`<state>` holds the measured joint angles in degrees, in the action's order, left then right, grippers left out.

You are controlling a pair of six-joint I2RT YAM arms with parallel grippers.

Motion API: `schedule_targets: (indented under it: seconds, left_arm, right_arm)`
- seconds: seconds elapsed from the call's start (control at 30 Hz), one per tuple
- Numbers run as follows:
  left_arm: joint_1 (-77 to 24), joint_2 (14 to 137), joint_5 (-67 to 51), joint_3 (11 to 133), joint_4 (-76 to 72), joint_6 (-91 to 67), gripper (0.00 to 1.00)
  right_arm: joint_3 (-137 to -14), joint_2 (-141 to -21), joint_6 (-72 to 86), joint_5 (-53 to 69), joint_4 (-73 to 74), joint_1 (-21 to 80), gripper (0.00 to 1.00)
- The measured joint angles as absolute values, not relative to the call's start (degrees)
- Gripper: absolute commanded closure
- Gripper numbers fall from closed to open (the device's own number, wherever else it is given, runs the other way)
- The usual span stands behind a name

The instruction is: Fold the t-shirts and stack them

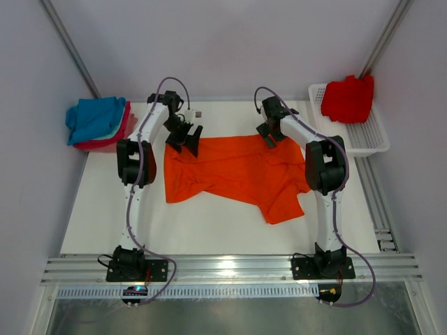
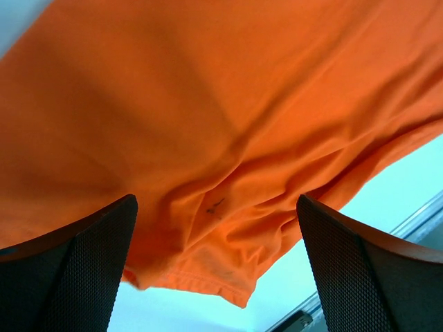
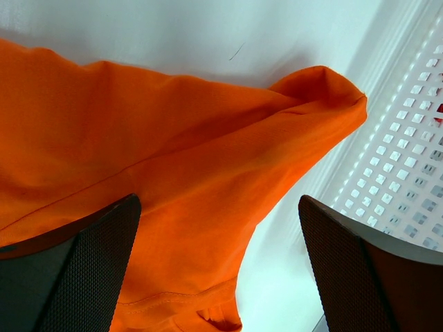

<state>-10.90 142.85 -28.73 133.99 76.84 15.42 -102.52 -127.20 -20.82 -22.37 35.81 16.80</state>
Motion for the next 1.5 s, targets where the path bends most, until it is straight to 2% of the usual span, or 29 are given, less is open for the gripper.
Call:
schedule_targets:
  seconds: [0.37, 0.7, 1.0, 1.5]
  left_arm:
    - [-10.7, 134.1, -18.4, 127.9, 77.0, 15.5, 0.01]
    - [-10.7, 134.0, -20.0, 127.8, 77.1, 18.3, 0.01]
    - [-10.8, 138.2, -27.0, 136.1, 76.8, 19.3, 0.01]
    - [-10.9, 137.1, -22.4, 126.4, 77.1, 25.2, 0.01]
  right_arm:
    - [-102.5, -127.2, -20.8, -22.2, 36.1, 16.8, 0.01]
    - [-102.7, -127.2, -20.8, -22.1, 36.5, 16.8, 0.01]
    - [-103.1, -127.3, -20.6, -21.7, 37.2, 16.8, 0.01]
    - [-103.1, -127.3, -20.4, -21.5, 37.5, 16.8, 0.01]
